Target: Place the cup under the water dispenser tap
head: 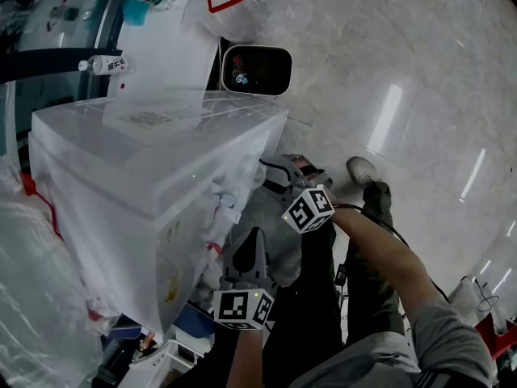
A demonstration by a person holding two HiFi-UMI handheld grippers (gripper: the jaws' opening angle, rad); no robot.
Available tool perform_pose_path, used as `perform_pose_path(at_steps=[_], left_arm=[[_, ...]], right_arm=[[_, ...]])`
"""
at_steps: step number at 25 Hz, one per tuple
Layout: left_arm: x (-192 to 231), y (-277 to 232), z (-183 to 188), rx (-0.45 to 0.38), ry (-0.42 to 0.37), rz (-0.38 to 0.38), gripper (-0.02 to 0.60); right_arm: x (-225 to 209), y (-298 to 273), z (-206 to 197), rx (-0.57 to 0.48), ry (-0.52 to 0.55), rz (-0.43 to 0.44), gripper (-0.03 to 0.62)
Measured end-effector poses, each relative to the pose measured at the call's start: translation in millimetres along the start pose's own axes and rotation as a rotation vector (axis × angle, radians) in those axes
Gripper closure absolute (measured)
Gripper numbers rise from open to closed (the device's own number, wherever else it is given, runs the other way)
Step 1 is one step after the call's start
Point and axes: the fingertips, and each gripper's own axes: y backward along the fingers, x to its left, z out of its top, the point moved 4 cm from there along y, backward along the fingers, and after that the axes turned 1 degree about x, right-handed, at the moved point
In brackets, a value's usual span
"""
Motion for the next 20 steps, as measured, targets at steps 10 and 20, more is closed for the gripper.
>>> perform_pose_path(at_steps=[10,20], left_arm=[[-4,0,-3,0.008,0.011,-0.001,0.574],[-3,2,-3,0.014,0.014,0.001,0.574]], right_arm=[[-1,-2,2,0.020,-0.005,0.026,0.375],[-2,10,-9,0.070,-0.049,0.038,0.330]])
